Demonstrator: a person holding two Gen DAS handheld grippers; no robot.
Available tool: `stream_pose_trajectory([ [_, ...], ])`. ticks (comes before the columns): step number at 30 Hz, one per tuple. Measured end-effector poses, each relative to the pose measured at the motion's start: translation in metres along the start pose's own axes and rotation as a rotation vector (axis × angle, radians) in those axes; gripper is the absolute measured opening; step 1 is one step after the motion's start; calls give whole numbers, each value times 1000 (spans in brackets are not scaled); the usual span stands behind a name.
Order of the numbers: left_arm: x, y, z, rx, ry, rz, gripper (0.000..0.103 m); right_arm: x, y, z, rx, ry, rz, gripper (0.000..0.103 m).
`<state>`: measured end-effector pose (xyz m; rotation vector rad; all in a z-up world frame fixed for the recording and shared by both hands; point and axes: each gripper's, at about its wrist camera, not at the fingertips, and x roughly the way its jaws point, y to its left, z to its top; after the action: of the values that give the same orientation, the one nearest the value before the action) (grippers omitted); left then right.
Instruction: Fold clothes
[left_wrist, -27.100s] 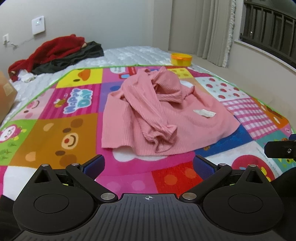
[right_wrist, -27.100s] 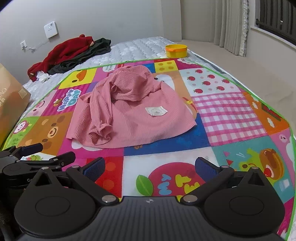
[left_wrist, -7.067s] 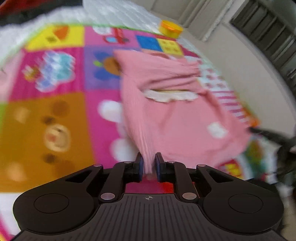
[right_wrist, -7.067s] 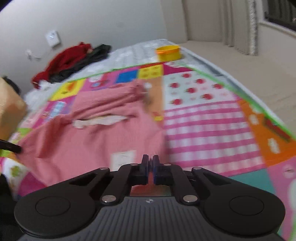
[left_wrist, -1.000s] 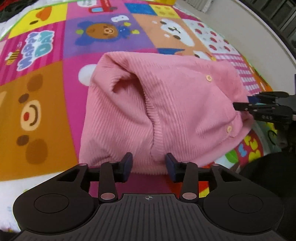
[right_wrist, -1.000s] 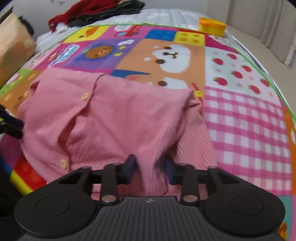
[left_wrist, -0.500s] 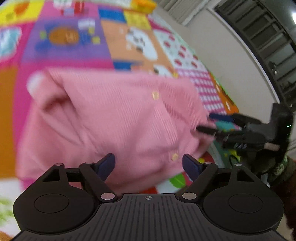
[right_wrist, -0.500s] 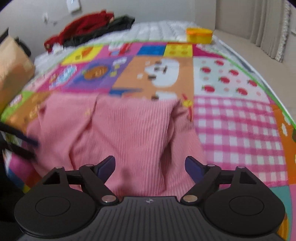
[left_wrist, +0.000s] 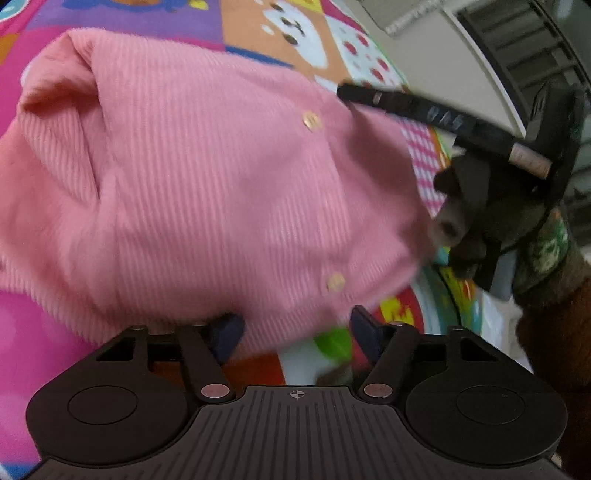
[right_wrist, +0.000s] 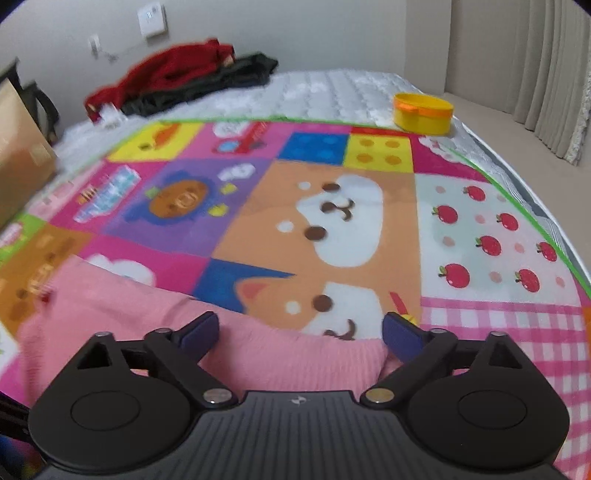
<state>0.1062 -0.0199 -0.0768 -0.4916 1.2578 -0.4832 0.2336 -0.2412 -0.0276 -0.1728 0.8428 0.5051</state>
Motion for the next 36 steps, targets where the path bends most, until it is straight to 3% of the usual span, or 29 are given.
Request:
stream_pose_trajectory([
  [2,1,5,8,-10,-28,4,53,7,-6,-4,6,22,-27,88],
  [8,-5,29,44,-64,-125,12,41,14,-27,-18,60,63,-71,88],
  [11,-6,44,76,-102,-193,28,41,15,-30,-23,95,69,-72,88],
  [13,-8,47,98,-60,-246,45,41,14,-25,-25,100,71,-73,88],
  [18,-21,57,125,40,-405,127,56,9,3,-33,72,91,-53,88],
  [23,-55,95,123,-80,-455,148,73,-1,46,-43,-5,194,123,89],
  [25,-60,100,123,-106,-461,151,82,0,61,-45,-48,228,147,103],
  [30,-47,98,124,-78,-370,59,91,16,71,-43,-12,294,99,103],
  [33,-35,93,123,-26,-346,86,92,12,67,-31,15,326,109,103],
  [36,-31,89,123,15,-347,110,92,-14,64,-7,52,165,118,103],
])
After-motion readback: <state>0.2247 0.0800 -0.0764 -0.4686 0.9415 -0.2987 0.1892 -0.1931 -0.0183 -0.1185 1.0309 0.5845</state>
